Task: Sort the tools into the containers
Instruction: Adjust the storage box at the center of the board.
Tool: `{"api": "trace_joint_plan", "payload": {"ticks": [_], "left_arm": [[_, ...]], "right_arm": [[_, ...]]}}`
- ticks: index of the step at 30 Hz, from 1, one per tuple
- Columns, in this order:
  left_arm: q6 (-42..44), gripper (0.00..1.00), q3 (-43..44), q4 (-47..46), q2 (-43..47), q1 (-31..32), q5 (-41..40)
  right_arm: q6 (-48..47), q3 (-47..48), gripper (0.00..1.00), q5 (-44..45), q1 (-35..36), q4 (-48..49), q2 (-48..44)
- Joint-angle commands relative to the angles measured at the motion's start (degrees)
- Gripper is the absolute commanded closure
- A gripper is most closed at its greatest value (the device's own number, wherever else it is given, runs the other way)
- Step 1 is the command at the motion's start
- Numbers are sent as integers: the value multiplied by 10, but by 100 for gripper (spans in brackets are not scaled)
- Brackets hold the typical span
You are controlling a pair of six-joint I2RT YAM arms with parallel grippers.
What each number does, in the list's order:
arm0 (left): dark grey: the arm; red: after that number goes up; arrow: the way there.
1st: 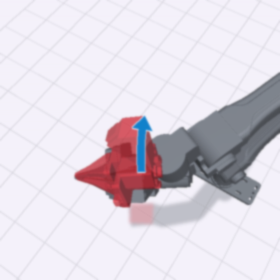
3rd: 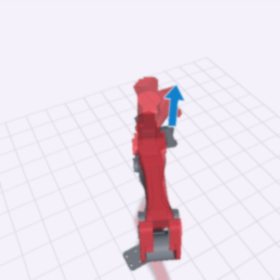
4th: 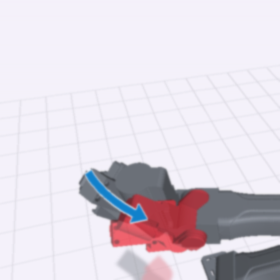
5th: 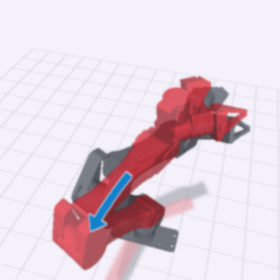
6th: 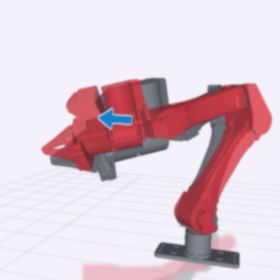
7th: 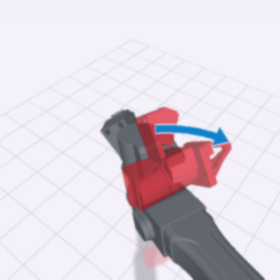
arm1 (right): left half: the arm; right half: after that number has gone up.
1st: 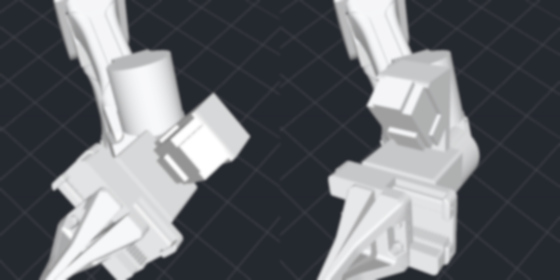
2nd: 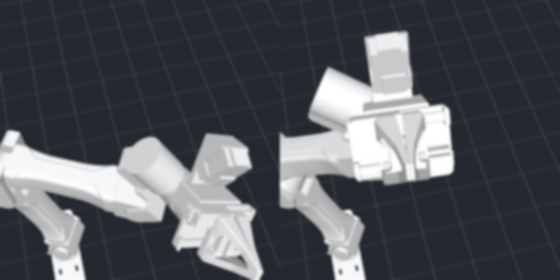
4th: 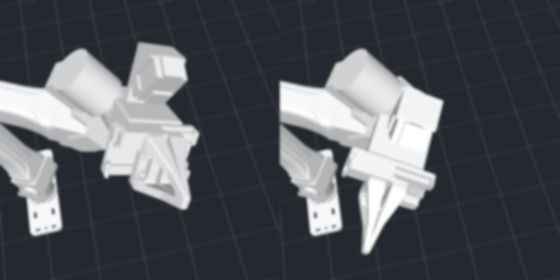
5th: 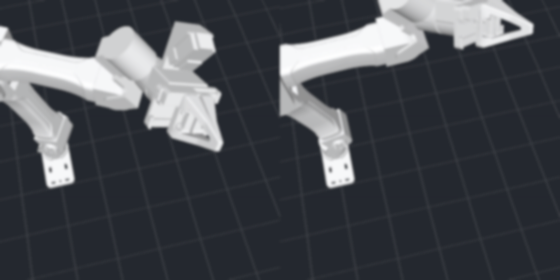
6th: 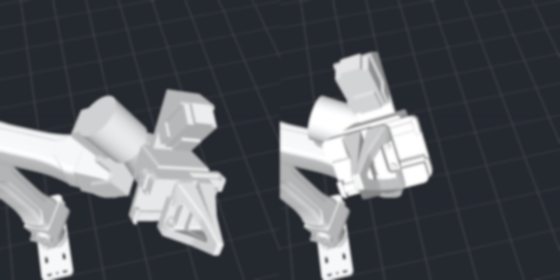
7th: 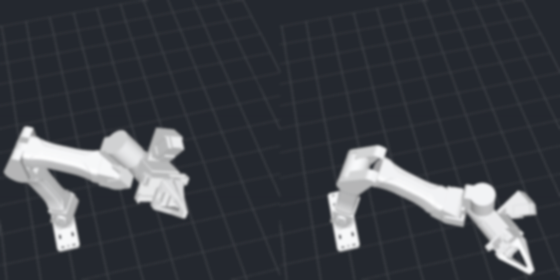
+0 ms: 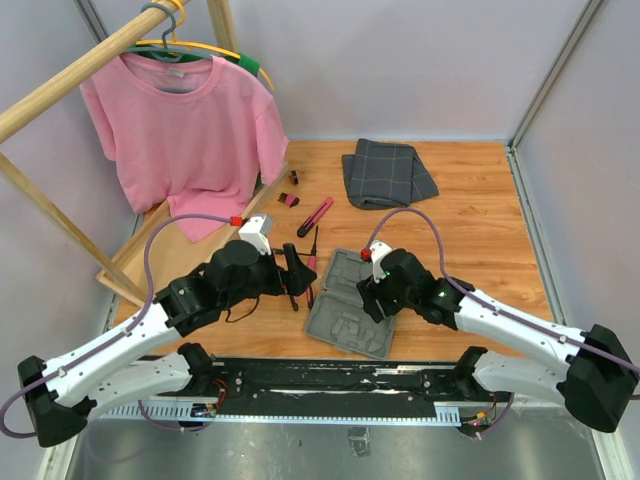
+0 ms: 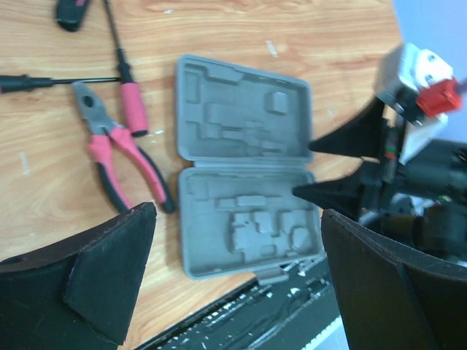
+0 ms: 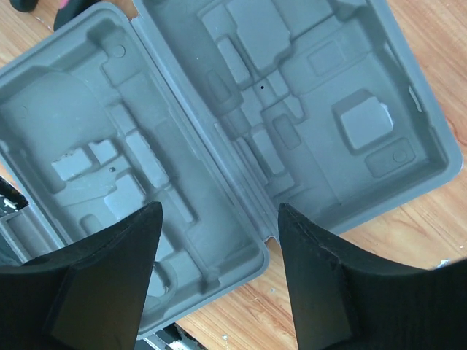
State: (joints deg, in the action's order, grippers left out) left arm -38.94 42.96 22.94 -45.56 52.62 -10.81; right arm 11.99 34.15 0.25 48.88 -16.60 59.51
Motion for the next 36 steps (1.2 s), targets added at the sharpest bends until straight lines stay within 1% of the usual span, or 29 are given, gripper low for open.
{"api": "trace_joint_plan", "payload": {"ticks": [1,4,6,8,11,14,16,20,25,32,36], "left_arm": [[6,1,38,52,-49,-32,-51],[35,1,68,73,-75,-37,-79],[54,1,86,76,-81,-39,-88],[71,1,110,89,-83,-39,-115],[95,1,140,107,-66,-39,-157],[114,1,144,108,-36,-39,-193],[131,1,140,112,-25,-39,-202],[144,1,123,125,-15,-40,-207],[152,1,88,122,3,-39,-217],[156,1,77,111,9,-39,-228],[158,1,75,107,3,-39,-227]], "right_arm": [[-20,37,34,12,9,-33,37],[-44,53,36,2,9,-36,64],[-59,66,39,-2,9,-37,86],[-75,79,43,-5,9,-39,111],[-102,102,47,-15,9,-49,150],[-121,124,50,-18,8,-57,188],[-131,133,51,-24,8,-58,209],[-146,147,52,-38,3,-60,245],[-153,158,50,-35,2,-67,277],[-132,168,54,-40,1,-87,302],[-117,152,47,-57,2,-78,295]]}}
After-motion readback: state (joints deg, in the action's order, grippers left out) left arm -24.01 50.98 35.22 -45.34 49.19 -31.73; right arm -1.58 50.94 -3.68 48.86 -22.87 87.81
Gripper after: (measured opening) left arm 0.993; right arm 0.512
